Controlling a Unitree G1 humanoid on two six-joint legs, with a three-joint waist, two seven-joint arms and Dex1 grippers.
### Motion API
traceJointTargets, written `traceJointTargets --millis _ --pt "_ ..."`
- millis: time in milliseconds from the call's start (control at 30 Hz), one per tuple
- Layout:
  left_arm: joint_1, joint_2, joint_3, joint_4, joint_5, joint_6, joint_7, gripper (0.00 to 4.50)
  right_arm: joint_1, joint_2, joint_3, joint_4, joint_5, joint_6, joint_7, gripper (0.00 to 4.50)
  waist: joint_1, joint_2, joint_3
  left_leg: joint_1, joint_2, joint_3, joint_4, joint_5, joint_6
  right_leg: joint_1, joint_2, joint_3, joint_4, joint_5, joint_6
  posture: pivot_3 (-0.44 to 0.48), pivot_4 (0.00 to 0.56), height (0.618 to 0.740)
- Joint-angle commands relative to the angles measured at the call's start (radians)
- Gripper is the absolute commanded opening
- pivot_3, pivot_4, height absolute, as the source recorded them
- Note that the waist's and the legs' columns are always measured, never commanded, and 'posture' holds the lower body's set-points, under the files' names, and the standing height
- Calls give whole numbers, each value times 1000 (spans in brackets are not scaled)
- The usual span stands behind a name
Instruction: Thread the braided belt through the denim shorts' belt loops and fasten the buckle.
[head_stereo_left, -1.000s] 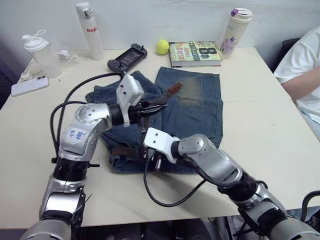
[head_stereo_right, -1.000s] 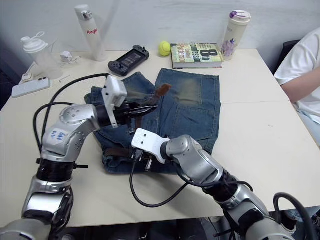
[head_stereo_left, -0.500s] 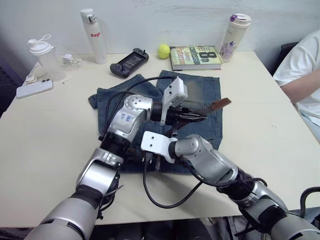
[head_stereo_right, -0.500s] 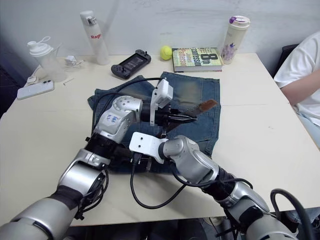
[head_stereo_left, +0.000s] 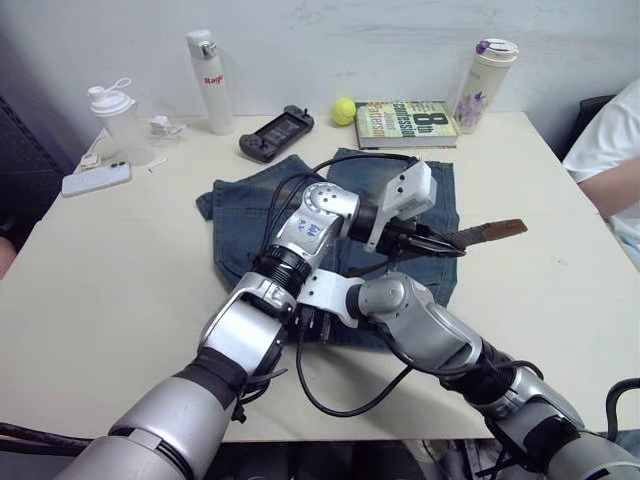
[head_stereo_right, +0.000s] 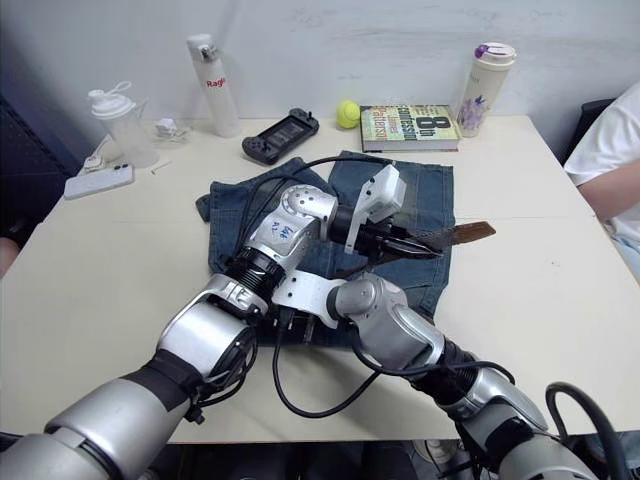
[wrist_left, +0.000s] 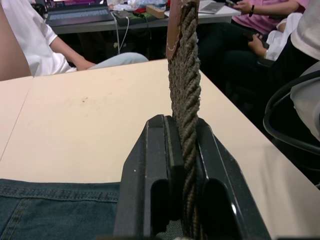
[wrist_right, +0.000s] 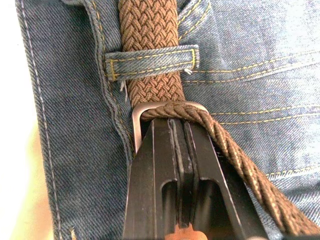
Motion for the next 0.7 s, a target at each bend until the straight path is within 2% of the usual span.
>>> traceJointTargets --millis 33,233,267,333,400,600,700 --pt "-54 -125 26 -79 -49 -42 31 0 59 46 155 115 33 29 39 36 0 0 0 0 0 0 0 0 0 0 0 0 0 0 0 0 150 740" --pt "-23 44 127 -114 -33 -49 139 0 73 56 133 118 3 8 6 36 -10 -1 1 0 0 -2 -1 0 0 1 0 -1 0 0 0 0 150 740" --pt "5 108 152 -142 -27 -38 156 0 77 59 117 117 -5 7 -9 36 -14 -1 1 -1 0 -2 -2 0 0 -1 1 -1 0 0 0 0 150 740" --pt "109 266 193 -236 -11 -11 156 0 88 73 55 103 -18 2 -56 36 -33 -1 1 -1 1 -2 -4 2 -4 -3 1 0 1 0 0 0 150 740" --pt "213 370 199 -327 4 3 152 0 95 76 9 81 -28 -5 -88 36 -52 -1 1 0 1 0 -12 5 -9 -6 3 2 0 0 0 0 150 740" --pt "519 579 209 -592 27 32 158 0 128 95 -127 -13 -6 -18 -144 36 -30 -6 5 0 2 -5 -16 10 -13 -6 4 0 -1 0 0 0 150 740" --pt "617 628 209 -717 21 59 176 0 142 115 -186 -66 20 -8 -161 36 -26 -9 10 -1 0 -6 -16 7 -8 -7 1 2 -2 0 -1 0 150 740"
